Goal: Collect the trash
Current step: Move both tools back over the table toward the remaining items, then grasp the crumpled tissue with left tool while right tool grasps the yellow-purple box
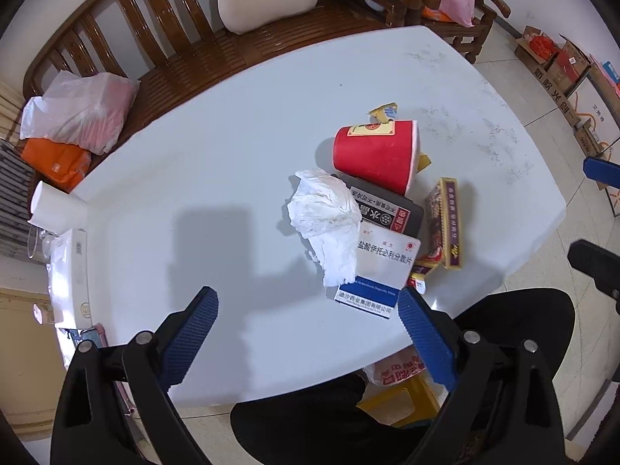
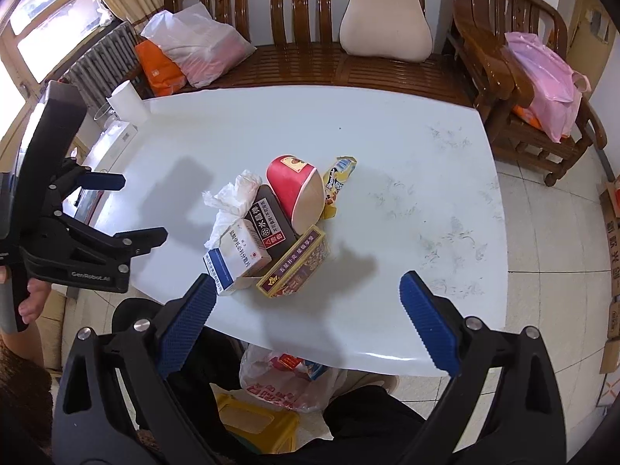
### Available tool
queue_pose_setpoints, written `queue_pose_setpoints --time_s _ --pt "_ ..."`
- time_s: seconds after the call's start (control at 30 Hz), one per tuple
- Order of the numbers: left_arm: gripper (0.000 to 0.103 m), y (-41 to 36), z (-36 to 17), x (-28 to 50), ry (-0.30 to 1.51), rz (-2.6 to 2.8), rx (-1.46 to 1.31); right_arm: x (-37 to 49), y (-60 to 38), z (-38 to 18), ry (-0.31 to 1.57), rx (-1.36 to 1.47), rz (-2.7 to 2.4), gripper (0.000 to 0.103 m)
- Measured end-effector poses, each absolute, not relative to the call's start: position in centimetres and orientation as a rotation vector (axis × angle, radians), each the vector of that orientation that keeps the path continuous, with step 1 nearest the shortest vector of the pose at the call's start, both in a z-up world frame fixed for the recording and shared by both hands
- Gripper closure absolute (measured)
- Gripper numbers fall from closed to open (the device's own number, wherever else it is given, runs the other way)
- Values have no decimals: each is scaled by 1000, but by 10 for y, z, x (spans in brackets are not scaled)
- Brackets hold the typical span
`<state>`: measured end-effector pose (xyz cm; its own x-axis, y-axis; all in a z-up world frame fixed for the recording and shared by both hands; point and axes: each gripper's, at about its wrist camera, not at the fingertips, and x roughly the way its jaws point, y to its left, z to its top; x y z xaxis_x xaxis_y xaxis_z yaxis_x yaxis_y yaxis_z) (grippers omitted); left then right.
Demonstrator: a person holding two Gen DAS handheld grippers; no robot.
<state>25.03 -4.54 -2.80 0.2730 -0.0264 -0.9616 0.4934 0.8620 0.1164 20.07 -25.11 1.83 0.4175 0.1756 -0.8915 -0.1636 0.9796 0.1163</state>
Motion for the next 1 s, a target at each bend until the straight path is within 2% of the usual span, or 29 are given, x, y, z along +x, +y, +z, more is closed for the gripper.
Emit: queue_pose_setpoints --time_s 0.5,1.0 --pt "12 -64 -83 302 1343 -382 378 254 -244 -56 1283 61 222 10" --pt "12 -70 -119 337 1377 -378 348 289 -243 -102 1340 91 205 11"
